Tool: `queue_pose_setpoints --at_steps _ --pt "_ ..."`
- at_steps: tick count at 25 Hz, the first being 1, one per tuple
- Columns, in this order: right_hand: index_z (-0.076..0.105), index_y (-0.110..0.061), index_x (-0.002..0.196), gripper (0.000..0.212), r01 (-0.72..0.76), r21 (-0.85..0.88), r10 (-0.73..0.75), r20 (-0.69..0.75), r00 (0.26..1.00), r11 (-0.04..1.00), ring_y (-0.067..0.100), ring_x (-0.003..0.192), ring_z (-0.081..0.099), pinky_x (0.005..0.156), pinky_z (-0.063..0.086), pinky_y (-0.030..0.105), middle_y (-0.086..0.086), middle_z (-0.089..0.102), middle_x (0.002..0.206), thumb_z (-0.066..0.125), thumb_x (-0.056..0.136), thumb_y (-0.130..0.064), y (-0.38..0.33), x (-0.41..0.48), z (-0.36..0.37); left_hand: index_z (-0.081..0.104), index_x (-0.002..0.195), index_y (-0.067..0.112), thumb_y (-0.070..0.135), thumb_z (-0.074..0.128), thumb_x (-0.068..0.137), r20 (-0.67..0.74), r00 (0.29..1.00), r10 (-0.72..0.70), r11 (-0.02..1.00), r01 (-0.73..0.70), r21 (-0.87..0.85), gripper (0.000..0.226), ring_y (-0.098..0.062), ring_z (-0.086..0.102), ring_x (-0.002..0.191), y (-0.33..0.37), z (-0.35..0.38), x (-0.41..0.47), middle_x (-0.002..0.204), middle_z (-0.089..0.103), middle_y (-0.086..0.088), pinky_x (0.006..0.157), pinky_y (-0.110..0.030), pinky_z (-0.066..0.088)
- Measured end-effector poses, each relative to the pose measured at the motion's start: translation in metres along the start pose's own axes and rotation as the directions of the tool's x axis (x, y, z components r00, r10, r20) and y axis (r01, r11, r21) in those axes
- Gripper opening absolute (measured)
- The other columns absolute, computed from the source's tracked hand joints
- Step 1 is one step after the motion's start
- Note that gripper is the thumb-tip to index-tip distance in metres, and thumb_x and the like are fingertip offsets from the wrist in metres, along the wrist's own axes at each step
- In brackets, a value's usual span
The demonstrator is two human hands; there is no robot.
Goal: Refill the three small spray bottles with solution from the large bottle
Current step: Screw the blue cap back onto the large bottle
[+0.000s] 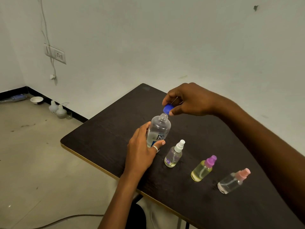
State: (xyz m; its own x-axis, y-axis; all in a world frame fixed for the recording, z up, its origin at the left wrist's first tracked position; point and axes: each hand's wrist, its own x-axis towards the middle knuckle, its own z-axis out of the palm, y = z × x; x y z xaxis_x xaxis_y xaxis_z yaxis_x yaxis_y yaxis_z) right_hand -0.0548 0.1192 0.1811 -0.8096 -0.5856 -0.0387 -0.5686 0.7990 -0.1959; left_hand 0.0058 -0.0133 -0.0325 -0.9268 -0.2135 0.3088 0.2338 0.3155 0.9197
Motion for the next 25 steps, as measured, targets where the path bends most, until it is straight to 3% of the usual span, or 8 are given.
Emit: queue_pose_setpoints --at_steps 4,15,18,22,25 --pt "0.072 -0.023 0.105 0.031 0.031 -0.052 -0.03 0.019 0.999 0.998 -0.001 0.088 0.066 0.084 0.052 0.019 -0.012 0.072 0.099 0.079 0.076 -0.016 -0.011 -0.001 0.008 0.047 0.14 0.029 0.042 0.084 0.075 0.013 1.0 -0.008 1.0 0.008 0.008 0.076 -0.01 0.057 0.122 0.0 -0.001 0.001 0.134 0.058 0.008 0.099 -0.034 0.054" --pt "0.074 -0.02 0.106 0.03 0.049 -0.157 -0.042 0.047 0.998 0.986 0.004 0.089 0.066 0.082 0.049 0.019 -0.007 0.073 0.102 0.079 0.077 -0.015 -0.019 0.006 0.015 0.048 0.137 0.031 0.043 0.084 0.074 0.022 1.0 0.013 1.0 -0.013 0.004 0.074 -0.009 0.057 0.119 -0.003 -0.001 0.003 0.13 0.06 0.009 0.093 -0.025 0.052" --pt "0.074 -0.019 0.105 0.029 0.027 -0.176 -0.021 0.037 0.999 0.984 0.005 0.086 0.066 0.078 0.048 0.018 -0.005 0.074 0.099 0.08 0.077 -0.022 -0.02 0.008 0.016 0.047 0.139 0.031 0.044 0.084 0.073 0.022 1.0 0.006 1.0 -0.006 0.012 0.076 -0.007 0.055 0.12 -0.004 0.0 0.003 0.132 0.058 0.009 0.09 -0.019 0.045" --pt "0.076 -0.018 0.097 0.025 0.018 -0.257 -0.013 0.022 1.0 0.966 0.01 0.082 0.066 0.077 0.054 0.029 -0.004 0.074 0.089 0.078 0.077 -0.033 -0.023 0.011 0.017 0.047 0.139 0.031 0.045 0.084 0.072 0.013 1.0 -0.001 1.0 0.001 0.028 0.077 -0.004 0.053 0.118 -0.005 0.0 0.003 0.131 0.059 0.01 0.087 -0.015 0.042" --pt "0.074 -0.015 0.077 0.027 -0.015 -0.325 0.008 -0.024 1.0 0.946 0.013 0.066 0.06 0.06 0.048 0.028 -0.002 0.068 0.069 0.074 0.079 -0.042 -0.023 0.013 0.022 0.048 0.138 0.029 0.045 0.084 0.072 0.009 1.0 0.001 0.999 -0.001 0.033 0.077 -0.007 0.055 0.12 -0.005 0.001 0.003 0.132 0.059 0.008 0.09 -0.019 0.045"
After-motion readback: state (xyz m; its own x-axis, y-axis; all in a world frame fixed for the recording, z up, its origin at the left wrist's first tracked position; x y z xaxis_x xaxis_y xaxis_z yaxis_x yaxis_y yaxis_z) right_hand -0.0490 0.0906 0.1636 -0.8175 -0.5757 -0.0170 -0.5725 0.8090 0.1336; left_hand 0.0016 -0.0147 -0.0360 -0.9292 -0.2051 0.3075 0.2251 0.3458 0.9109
